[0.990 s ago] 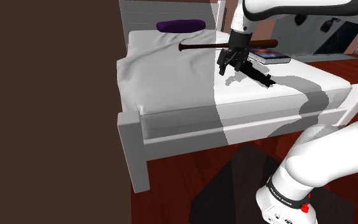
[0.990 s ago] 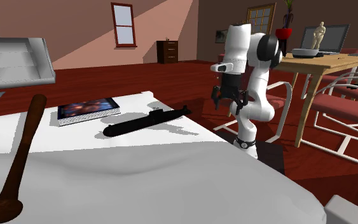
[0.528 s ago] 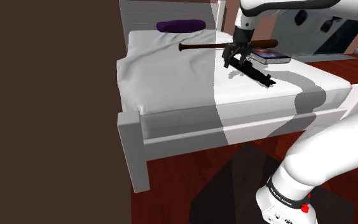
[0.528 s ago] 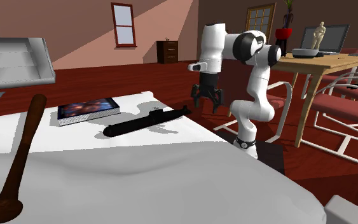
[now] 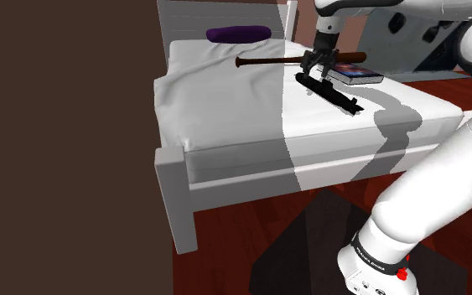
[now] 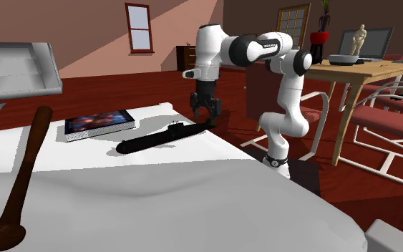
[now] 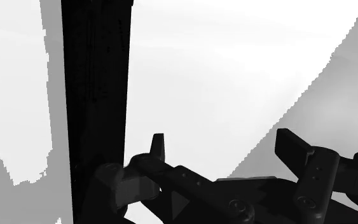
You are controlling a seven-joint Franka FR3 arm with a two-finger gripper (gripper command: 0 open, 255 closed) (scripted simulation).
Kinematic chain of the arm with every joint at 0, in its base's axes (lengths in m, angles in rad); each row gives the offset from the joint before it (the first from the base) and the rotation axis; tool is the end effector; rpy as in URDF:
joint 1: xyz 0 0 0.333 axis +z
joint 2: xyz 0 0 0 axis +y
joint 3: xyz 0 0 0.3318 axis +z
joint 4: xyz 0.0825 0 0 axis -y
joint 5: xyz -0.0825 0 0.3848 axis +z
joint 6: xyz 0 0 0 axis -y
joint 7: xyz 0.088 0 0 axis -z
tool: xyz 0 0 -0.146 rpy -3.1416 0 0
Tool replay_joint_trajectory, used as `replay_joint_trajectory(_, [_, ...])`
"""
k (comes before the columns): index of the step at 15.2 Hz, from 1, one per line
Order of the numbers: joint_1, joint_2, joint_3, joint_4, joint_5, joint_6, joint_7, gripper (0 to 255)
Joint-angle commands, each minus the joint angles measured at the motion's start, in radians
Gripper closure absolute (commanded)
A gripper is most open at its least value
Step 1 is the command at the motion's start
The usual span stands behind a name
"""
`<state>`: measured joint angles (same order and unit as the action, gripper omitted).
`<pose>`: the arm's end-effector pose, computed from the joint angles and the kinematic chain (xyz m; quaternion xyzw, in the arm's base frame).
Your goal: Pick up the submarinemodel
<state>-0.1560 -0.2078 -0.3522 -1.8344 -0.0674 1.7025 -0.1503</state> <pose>0.4281 -0.2657 0.5895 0.9845 -0.1723 0.0308 0.0082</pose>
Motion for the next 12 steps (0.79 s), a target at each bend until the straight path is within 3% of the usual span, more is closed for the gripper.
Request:
replay_joint_trajectory(1, [-0.014,0.058,-0.029,0.055,0.015,-0.002,-0.027,0])
replay_joint_trajectory(6, [-0.065,0.237,-0.101,0.251,0.081,-0.041,-0.111,0])
replay_joint_trajectory(12, [-0.163,0.454,-0.154,0.511,0.183,-0.120,-0.195,0])
